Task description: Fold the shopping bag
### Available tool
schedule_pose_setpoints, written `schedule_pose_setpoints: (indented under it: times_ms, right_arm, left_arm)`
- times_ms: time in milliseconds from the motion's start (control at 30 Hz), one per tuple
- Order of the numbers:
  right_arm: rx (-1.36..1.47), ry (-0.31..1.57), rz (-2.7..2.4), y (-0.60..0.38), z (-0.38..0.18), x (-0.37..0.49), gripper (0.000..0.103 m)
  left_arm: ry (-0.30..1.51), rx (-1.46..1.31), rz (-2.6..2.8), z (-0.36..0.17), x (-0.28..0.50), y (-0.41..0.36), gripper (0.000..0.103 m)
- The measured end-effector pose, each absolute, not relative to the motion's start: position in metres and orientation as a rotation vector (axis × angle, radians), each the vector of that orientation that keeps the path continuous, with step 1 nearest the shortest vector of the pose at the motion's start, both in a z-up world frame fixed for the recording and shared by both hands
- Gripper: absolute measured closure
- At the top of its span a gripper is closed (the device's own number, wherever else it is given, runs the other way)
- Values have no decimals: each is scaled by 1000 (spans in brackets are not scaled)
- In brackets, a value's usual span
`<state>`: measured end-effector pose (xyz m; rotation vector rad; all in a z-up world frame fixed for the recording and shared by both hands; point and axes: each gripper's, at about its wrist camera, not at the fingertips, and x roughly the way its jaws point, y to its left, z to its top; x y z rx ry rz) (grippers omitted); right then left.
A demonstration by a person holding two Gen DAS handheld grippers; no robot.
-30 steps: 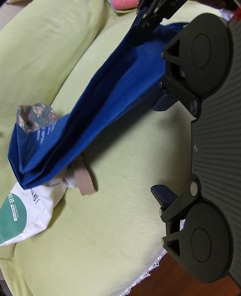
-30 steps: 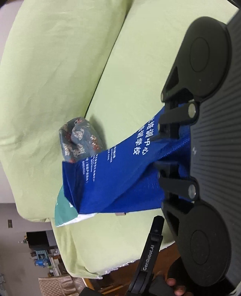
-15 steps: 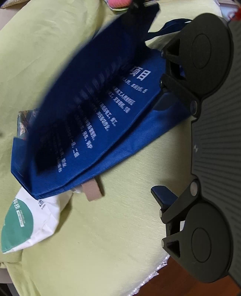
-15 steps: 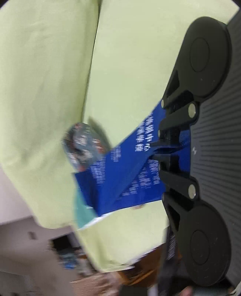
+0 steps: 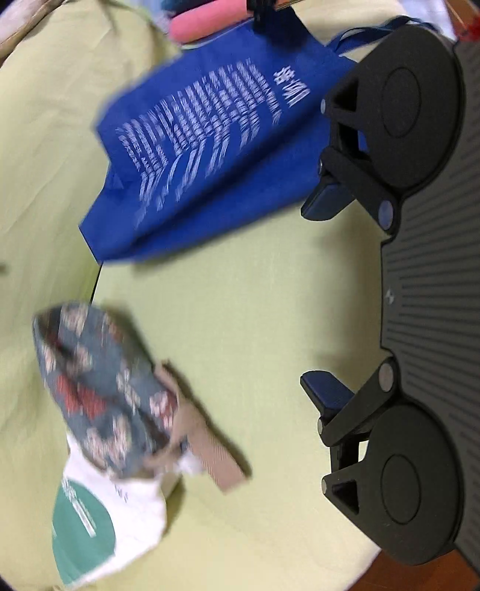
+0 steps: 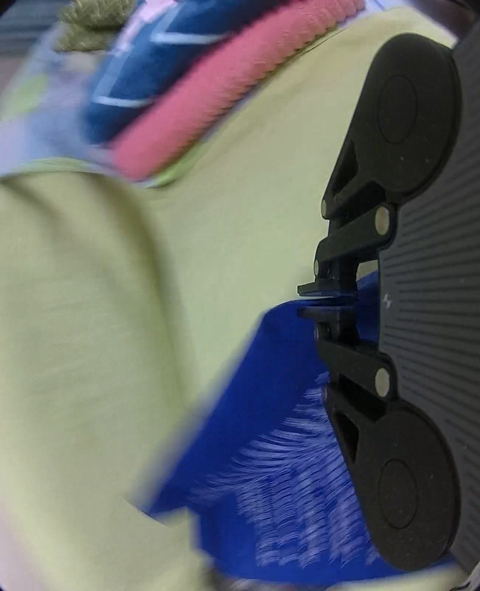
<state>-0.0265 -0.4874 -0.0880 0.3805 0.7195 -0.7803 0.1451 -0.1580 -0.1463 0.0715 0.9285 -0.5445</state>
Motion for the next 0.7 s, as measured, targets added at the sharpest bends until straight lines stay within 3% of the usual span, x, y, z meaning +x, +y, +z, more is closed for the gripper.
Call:
schedule_pose_setpoints:
  times_ms: [33, 67, 400, 467, 567, 600, 700]
  right_arm:
    - [393, 762, -813, -495, -98, -27, 79]
    - [395, 804, -842, -499, -105, -30, 70]
    - [129, 572, -644, -440, -89, -71, 73]
    - [138, 621, -594, -442, -106, -62, 81]
    - [271, 705, -617, -470, -137, -54, 85]
    - [304, 689, -630, -477, -143, -57, 85]
    - [344, 696, -658, -482, -138, -59, 86]
  left_arm:
    - [928, 86, -559, -147, 143, -165, 13]
    - [917, 102, -572, -145, 141, -172, 13]
    - [692, 317, -789, -125, 129, -262, 13]
    - [677, 405, -805, -139, 130, -281, 14]
    - [761, 502, -772, -175, 148, -295, 13]
    - [795, 484, -768, -183, 156, -293, 9]
    - [854, 400, -722, -178, 176, -275, 12]
